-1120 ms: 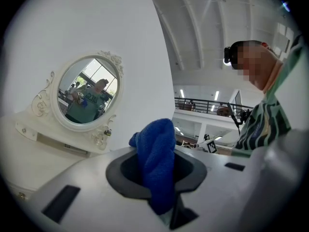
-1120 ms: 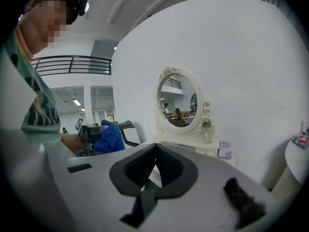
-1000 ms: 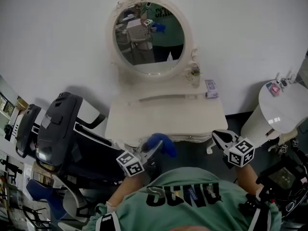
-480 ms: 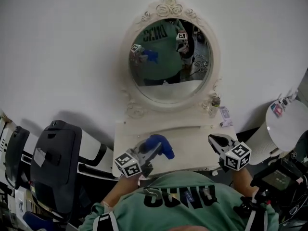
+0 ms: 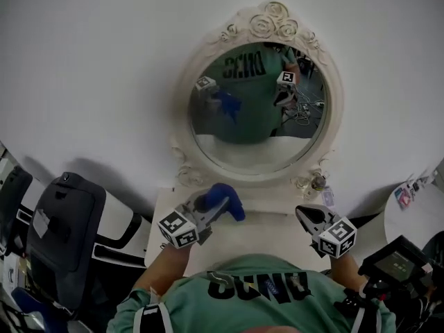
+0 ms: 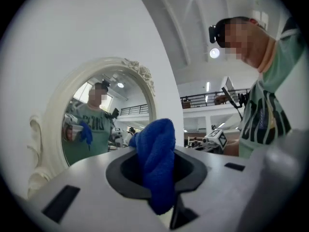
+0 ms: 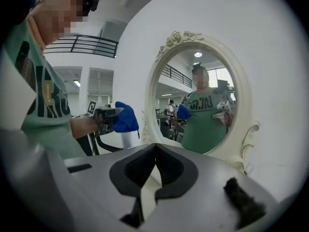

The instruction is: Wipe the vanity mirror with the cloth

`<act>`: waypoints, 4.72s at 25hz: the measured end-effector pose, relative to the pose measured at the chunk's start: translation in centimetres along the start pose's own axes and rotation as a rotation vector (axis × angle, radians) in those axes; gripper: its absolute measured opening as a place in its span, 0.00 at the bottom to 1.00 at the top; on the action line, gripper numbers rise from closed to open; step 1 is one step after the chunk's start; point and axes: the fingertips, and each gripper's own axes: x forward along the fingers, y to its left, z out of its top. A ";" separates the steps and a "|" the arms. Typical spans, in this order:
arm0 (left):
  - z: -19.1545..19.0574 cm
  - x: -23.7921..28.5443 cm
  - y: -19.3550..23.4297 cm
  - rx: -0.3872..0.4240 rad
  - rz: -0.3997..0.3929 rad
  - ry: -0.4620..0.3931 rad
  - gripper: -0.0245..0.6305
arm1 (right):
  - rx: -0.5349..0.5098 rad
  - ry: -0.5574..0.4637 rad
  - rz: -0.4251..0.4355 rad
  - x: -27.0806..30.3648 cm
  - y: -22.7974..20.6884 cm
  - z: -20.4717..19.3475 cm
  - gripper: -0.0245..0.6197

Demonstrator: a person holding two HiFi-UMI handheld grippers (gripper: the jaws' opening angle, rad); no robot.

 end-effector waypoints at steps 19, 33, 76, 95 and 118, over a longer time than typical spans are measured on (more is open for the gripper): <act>26.3 15.5 11.4 1.383 0.954 0.370 0.18 | -0.006 -0.087 0.052 -1.4 -10.7 -1.7 0.06; 28.7 21.4 9.6 1.394 0.981 0.322 0.17 | -0.005 -0.081 -0.051 -3.5 -13.5 -1.4 0.06; 21.7 11.8 16.0 1.504 1.018 0.648 0.17 | -0.063 -0.075 -0.094 -4.9 -12.1 -0.1 0.06; 18.2 36.4 0.0 1.888 0.717 0.494 0.16 | -0.004 -0.083 -0.163 -8.4 -15.0 -3.4 0.06; 15.6 7.6 19.3 1.545 0.958 0.841 0.17 | -0.109 -0.053 -0.074 -4.2 -10.8 1.0 0.06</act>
